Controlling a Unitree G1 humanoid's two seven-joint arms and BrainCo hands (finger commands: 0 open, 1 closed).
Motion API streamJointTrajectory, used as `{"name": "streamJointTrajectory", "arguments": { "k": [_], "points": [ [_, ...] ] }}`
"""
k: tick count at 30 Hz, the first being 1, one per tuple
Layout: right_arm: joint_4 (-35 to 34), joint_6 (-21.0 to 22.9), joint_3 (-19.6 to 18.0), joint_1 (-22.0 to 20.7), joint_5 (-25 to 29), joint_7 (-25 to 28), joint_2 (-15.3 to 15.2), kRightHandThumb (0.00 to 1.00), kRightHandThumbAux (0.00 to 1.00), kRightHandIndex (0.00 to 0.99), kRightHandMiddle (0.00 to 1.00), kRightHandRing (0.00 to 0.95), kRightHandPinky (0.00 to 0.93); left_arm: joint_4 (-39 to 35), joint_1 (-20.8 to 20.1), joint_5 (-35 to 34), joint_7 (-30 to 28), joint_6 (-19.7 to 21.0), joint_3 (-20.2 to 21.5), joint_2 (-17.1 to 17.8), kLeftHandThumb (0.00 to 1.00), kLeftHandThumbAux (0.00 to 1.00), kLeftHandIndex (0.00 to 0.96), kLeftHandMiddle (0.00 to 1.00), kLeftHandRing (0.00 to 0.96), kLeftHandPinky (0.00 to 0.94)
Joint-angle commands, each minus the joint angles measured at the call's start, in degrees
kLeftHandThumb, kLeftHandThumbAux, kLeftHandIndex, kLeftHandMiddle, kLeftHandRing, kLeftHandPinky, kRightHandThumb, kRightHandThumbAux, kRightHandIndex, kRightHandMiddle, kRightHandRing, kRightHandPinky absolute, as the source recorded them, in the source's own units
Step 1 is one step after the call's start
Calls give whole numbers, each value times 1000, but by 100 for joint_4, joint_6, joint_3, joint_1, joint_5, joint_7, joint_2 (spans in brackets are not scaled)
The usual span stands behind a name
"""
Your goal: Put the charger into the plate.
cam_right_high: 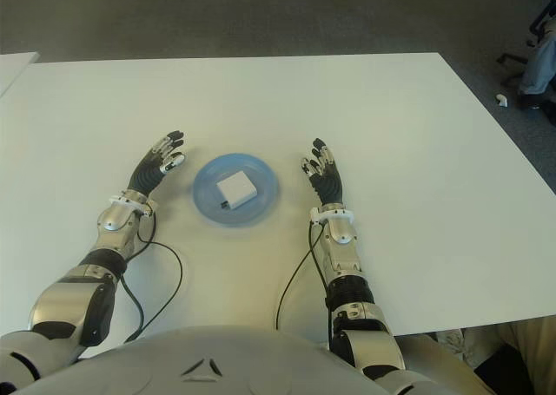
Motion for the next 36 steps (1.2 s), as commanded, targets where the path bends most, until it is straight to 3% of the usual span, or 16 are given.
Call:
{"name": "streamJointTrajectory", "arguments": {
  "k": [1, 18, 36],
  "points": [
    [143, 53, -36, 64, -1, -45, 23, 127, 621, 0, 0, 0, 39, 84, 112, -12, -149, 42, 66, -17, 95, 471, 0, 0, 0, 0],
    [376, -189, -88, 11, 23, -58, -25, 156, 625, 0, 0, 0, 39, -130, 331, -172, 365, 523, 429, -162, 112, 495, 0, 0, 0, 9],
    [511, -416, -91, 12, -115, -121, -138, 155, 612, 0, 0, 0, 45, -359, 615, -499, 556, 382, 902, -371, 145, 531, 0, 0, 0, 23]
  ]
}}
